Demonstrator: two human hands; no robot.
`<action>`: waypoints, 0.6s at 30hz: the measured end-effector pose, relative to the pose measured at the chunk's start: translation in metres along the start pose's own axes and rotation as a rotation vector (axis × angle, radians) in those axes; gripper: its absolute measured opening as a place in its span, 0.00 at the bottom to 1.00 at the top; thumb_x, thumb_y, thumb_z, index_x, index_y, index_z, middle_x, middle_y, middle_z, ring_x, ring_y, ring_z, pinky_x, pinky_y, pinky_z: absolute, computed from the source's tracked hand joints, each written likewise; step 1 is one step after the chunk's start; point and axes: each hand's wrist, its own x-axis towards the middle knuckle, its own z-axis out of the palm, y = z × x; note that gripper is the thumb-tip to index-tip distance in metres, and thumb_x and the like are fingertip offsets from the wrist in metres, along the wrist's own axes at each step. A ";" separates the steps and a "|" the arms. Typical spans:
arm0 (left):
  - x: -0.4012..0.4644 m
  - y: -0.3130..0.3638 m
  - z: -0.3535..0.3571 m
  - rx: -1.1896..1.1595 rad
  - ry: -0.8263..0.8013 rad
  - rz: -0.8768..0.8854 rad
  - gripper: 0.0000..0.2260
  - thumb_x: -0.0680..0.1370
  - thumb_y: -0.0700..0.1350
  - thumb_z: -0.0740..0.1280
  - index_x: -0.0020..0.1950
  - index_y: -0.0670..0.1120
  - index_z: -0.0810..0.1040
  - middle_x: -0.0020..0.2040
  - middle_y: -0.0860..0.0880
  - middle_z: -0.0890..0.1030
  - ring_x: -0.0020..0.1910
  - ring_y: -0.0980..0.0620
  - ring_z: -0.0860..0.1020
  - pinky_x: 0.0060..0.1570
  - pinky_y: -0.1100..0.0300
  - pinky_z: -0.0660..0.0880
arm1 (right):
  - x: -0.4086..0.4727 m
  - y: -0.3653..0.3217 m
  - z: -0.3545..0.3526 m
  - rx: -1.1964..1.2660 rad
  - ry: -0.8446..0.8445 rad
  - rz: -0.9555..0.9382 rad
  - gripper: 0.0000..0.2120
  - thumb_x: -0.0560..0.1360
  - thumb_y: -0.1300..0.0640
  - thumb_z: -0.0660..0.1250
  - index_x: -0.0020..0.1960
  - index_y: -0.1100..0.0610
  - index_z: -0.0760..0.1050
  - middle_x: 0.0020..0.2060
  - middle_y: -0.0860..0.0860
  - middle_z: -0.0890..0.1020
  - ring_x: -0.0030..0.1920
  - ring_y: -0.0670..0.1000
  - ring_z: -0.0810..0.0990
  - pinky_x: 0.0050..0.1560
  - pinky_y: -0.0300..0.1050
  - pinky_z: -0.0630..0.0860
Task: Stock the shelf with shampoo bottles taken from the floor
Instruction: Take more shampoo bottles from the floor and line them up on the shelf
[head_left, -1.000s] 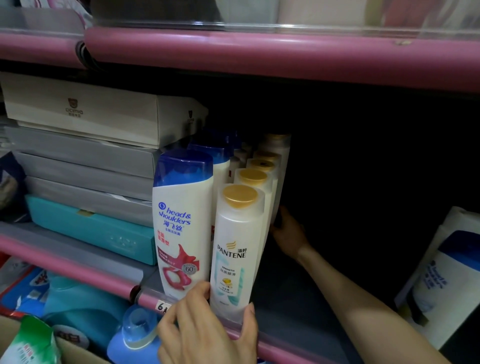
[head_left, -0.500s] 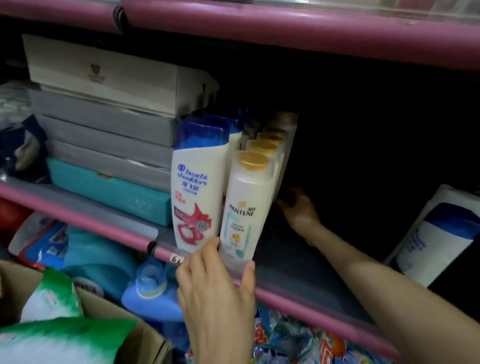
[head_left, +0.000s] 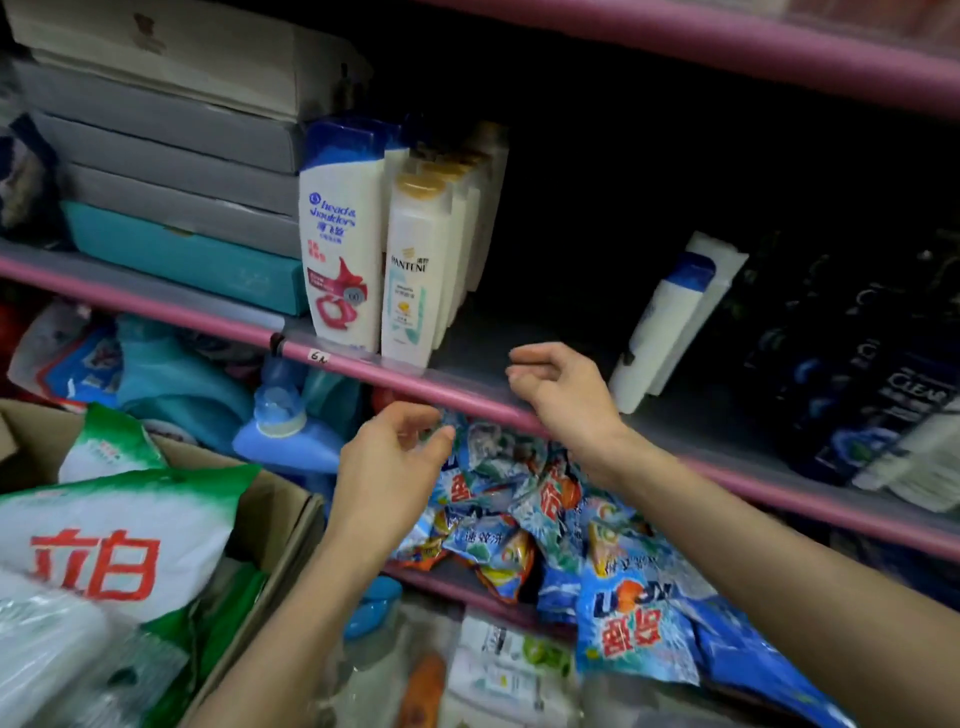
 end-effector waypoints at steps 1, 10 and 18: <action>-0.004 -0.004 0.003 0.003 -0.035 -0.014 0.07 0.74 0.47 0.70 0.51 0.48 0.81 0.45 0.53 0.83 0.46 0.54 0.81 0.50 0.57 0.77 | -0.011 0.002 0.001 0.022 0.002 -0.008 0.11 0.76 0.63 0.64 0.57 0.53 0.75 0.49 0.48 0.81 0.47 0.42 0.79 0.43 0.30 0.74; -0.068 -0.104 0.067 -0.052 -0.269 -0.347 0.05 0.74 0.37 0.67 0.41 0.46 0.80 0.42 0.46 0.83 0.37 0.55 0.77 0.40 0.63 0.71 | -0.081 0.098 0.043 -0.009 -0.023 0.159 0.09 0.76 0.70 0.61 0.53 0.66 0.77 0.46 0.57 0.80 0.44 0.51 0.79 0.43 0.37 0.74; -0.135 -0.209 0.102 0.242 -0.440 -0.631 0.08 0.75 0.44 0.66 0.51 0.43 0.80 0.51 0.42 0.82 0.52 0.42 0.79 0.53 0.55 0.76 | -0.140 0.253 0.080 -0.181 -0.139 0.630 0.11 0.74 0.63 0.64 0.55 0.61 0.77 0.55 0.56 0.80 0.54 0.55 0.77 0.51 0.41 0.70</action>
